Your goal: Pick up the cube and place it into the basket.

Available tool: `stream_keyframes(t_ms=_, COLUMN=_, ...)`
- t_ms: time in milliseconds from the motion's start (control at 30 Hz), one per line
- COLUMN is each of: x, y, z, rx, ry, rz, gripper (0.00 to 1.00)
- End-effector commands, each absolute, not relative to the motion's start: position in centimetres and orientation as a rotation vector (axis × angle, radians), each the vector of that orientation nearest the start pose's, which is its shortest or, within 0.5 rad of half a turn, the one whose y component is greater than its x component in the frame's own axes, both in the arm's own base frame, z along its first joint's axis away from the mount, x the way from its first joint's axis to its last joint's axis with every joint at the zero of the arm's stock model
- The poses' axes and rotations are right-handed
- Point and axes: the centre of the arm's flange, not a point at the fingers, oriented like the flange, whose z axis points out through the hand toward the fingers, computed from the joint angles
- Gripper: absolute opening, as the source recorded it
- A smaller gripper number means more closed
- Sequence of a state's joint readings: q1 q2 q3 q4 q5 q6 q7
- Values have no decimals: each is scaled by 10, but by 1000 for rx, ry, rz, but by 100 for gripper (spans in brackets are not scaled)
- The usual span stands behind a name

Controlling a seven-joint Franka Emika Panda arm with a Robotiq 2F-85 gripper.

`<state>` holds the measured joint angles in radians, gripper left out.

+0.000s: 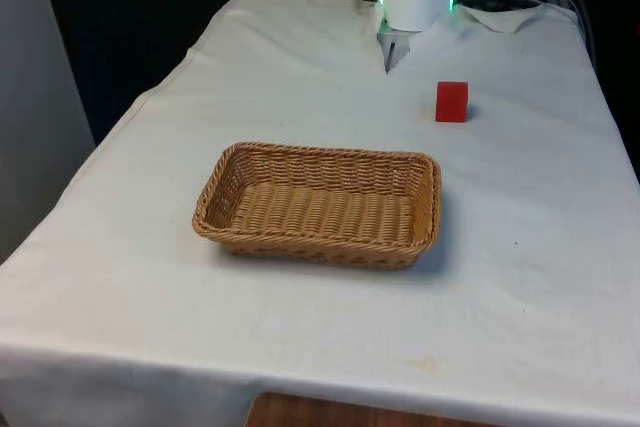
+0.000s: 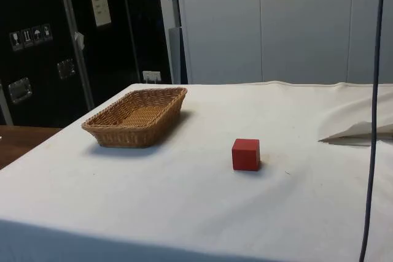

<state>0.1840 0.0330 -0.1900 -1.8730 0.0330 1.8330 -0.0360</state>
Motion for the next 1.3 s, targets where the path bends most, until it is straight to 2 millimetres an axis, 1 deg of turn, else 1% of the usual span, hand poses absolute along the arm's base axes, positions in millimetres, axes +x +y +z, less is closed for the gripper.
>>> stream_keyframes(t_ms=0, x=562, y=0, z=485, rx=-3112, ry=-31, rz=112, gripper=100)
stream_keyframes(t_ms=300, x=548, y=1, z=488, rx=-3108, ry=-34, rz=84, gripper=100)
stream_keyframes(t_ms=333, x=550, y=0, z=486, rx=-3105, ry=-34, rz=102, gripper=100)
stream_keyframes(t_ms=600, x=536, y=-1, z=490, rx=-3102, ry=-37, rz=61, gripper=100)
stream_keyframes(t_ms=667, x=536, y=-1, z=487, rx=-3097, ry=-37, rz=81, gripper=100)
stream_keyframes(t_ms=733, x=530, y=-1, z=490, rx=-3099, ry=-40, rz=49, gripper=100)
stream_keyframes(t_ms=967, x=518, y=-1, z=490, rx=-3097, ry=-45, rz=32, gripper=100)
stream_keyframes(t_ms=1000, x=521, y=-1, z=489, rx=-3090, ry=-43, rz=54, gripper=100)
stream_keyframes(t_ms=1033, x=515, y=-1, z=491, rx=-3099, ry=-47, rz=29, gripper=100)
stream_keyframes(t_ms=1267, x=504, y=-2, z=491, rx=-3114, ry=-59, rz=15, gripper=100)
